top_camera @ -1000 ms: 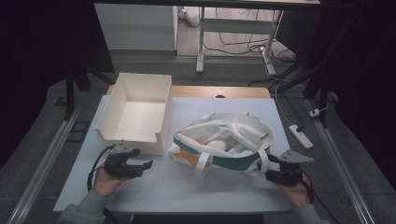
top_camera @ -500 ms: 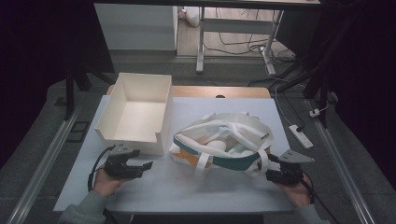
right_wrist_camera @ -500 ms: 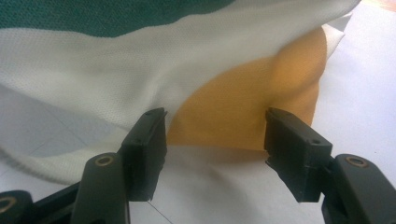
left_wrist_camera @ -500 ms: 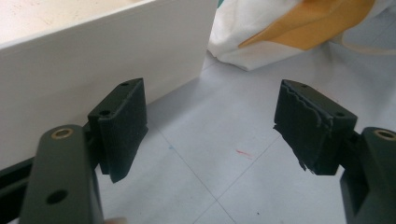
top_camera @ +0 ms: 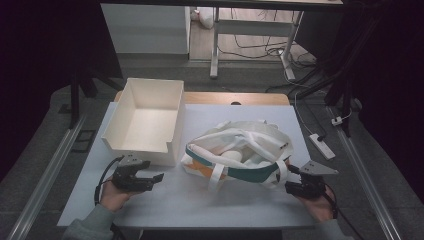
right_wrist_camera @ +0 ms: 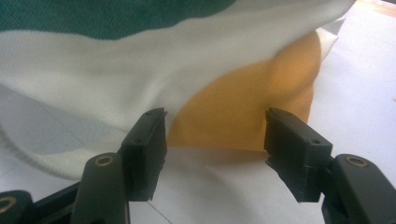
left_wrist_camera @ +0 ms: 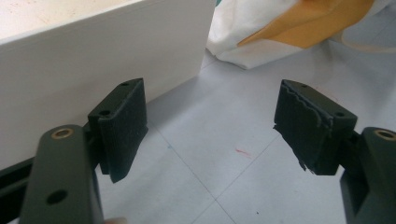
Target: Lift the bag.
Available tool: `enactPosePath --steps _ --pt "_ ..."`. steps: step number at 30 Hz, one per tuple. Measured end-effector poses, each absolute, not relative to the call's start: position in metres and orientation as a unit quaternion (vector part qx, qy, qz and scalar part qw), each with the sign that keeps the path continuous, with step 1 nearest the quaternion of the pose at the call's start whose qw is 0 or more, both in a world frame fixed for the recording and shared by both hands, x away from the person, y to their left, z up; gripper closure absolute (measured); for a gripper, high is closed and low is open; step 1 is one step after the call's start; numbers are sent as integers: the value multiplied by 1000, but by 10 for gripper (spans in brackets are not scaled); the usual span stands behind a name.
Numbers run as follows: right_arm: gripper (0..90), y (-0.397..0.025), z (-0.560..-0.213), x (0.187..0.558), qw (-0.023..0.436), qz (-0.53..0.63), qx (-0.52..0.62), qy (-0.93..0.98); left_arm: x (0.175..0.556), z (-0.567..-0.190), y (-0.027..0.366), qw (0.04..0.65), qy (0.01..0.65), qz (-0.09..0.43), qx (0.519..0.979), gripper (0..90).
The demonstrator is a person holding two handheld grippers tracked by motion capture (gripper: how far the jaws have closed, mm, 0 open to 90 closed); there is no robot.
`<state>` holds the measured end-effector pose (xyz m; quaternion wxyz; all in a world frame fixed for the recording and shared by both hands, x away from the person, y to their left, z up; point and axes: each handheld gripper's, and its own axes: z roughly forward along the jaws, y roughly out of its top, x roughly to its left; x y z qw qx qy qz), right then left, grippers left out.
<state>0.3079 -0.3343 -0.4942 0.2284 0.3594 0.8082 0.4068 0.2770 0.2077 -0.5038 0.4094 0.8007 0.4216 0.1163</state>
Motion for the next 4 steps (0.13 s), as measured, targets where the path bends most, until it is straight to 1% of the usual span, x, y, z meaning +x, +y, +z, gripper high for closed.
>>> enactPosePath --steps 4 --pt "389 -335 -493 307 230 409 358 807 277 -504 208 409 422 116 801 256"
